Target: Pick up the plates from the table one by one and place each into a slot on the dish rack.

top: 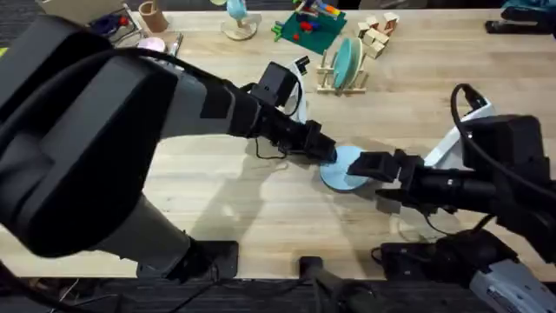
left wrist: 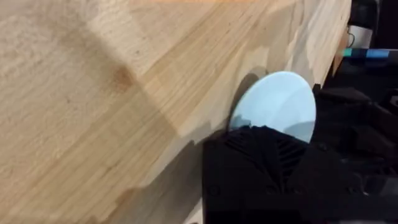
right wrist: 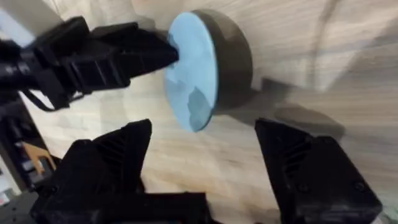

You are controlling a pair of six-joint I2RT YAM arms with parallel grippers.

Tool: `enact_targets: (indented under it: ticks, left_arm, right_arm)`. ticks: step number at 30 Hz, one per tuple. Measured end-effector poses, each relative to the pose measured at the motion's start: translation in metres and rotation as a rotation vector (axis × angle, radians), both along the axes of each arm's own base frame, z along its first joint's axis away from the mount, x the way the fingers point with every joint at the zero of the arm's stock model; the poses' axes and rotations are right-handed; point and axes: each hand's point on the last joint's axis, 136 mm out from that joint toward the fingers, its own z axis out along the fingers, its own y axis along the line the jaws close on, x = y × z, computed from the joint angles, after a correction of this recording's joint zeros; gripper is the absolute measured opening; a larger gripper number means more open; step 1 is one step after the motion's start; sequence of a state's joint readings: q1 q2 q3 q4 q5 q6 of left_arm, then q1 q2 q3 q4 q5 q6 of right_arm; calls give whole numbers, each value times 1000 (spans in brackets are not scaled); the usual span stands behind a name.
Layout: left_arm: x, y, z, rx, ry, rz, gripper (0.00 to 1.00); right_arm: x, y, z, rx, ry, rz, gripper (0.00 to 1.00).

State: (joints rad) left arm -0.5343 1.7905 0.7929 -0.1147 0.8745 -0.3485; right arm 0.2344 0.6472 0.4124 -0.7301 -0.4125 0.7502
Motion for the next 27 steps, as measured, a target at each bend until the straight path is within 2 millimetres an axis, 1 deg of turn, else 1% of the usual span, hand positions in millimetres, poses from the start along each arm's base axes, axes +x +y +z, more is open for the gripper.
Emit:
enact_targets:
  ticks: [6, 11, 12, 14, 16, 17, 20, 21, 22, 24, 25, 27]
  left_arm:
    - [0, 0, 0, 0, 0, 0, 41]
    - [0, 0, 0, 0, 0, 0, 41]
    - [0, 0, 0, 0, 0, 0, 41]
    - [0, 0, 0, 0, 0, 0, 41]
    - [0, 0, 0, 0, 0, 0, 40]
    - [0, 0, 0, 0, 0, 0, 41]
    - [0, 0, 0, 0, 0, 0, 41]
    - [0, 0, 0, 0, 0, 0, 41]
    - [0, 0, 0, 0, 0, 0, 41]
    - [0, 0, 0, 0, 0, 0, 41]
    - [0, 0, 0, 1, 0, 0, 41]
    - [1, 0, 0, 1, -5, 3, 41]
  right_arm:
    - [9, 2, -7, 32, -19, -44, 977]
    - [16, 4, -14, 59, -33, -77, 937]
    - [17, 4, -15, 62, -35, -81, 910]
    - [18, 4, -17, 67, -38, -88, 812]
    - [18, 5, -18, 72, -40, -91, 674]
    - [19, 5, -18, 73, -41, -93, 564]
    - [19, 5, -18, 77, -39, -98, 357]
    - [19, 5, -17, 78, -39, -99, 305]
    - [20, 5, -17, 79, -41, -101, 206]
    - [20, 5, -17, 80, -42, -104, 73]
    - [21, 5, -16, 84, -44, -105, 49]
    - [24, 5, -14, 86, -57, -107, 38]
